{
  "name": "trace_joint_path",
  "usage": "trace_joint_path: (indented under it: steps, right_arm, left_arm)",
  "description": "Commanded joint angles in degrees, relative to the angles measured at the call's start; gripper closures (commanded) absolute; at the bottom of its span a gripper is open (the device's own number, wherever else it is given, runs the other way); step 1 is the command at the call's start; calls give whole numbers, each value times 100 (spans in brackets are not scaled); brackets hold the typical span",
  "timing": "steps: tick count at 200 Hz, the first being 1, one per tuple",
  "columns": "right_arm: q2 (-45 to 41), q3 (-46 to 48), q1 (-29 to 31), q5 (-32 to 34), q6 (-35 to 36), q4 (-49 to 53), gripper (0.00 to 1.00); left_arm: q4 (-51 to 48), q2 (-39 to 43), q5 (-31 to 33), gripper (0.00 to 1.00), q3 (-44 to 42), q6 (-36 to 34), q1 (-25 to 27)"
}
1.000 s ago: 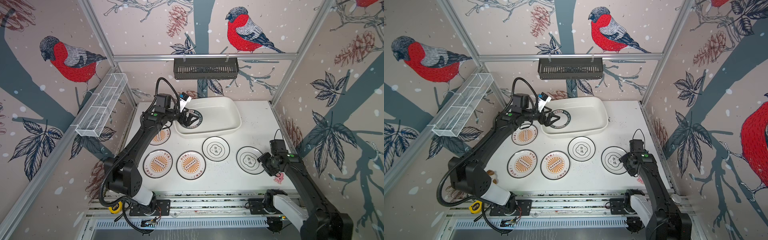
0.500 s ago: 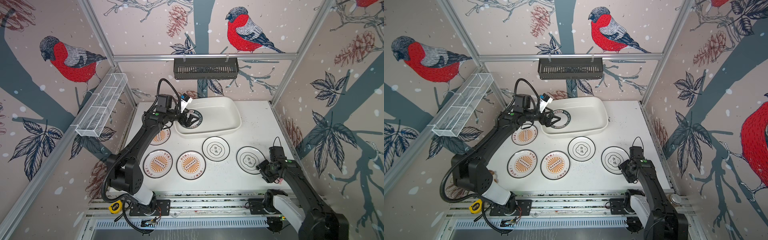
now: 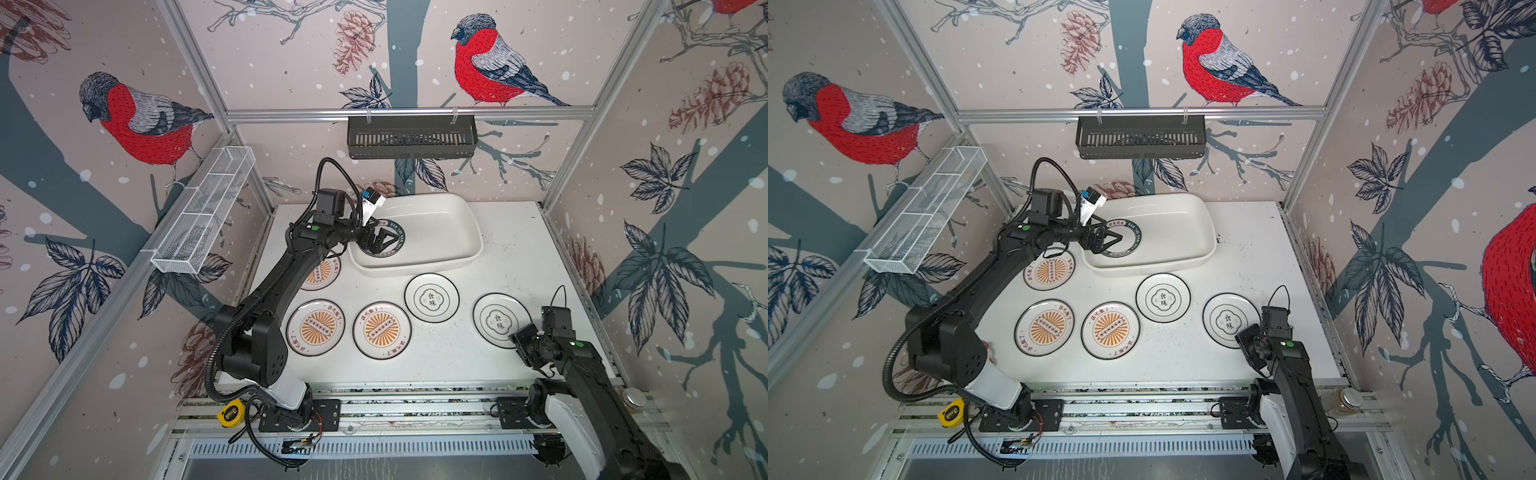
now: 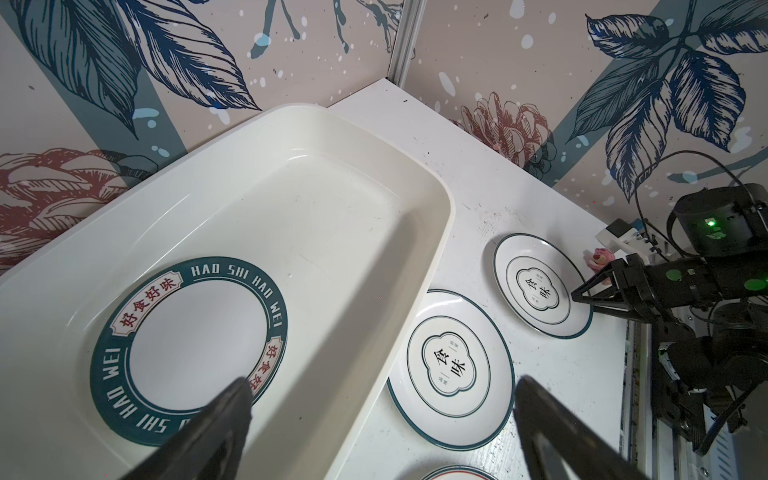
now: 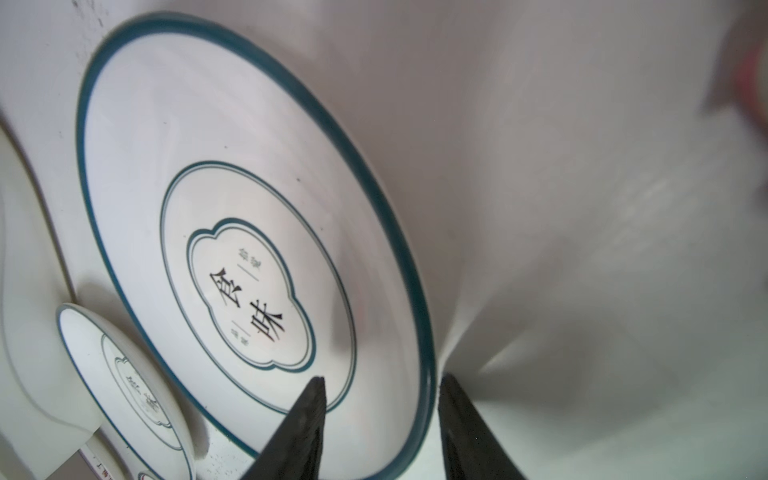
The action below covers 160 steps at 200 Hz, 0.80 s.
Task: Place the plates into the plastic bin on the countertop
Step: 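Grip the cloud-emblem plate rim and tilt it up on edge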
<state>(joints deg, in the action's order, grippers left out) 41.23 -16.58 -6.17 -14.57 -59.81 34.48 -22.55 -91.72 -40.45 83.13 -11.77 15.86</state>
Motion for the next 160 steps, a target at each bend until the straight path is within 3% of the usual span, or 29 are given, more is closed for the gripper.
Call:
trace_joint_path:
  steps: [1,160]
  right_arm:
    - [-162,227,-17,-113,-192,-314,57]
    - [-1162,1371,-131,-383,-845,-1408,75]
  left_arm:
    - [208,-36,-91,3,-9,-1,-1]
    - [539,-214,9,3,-124,148,9]
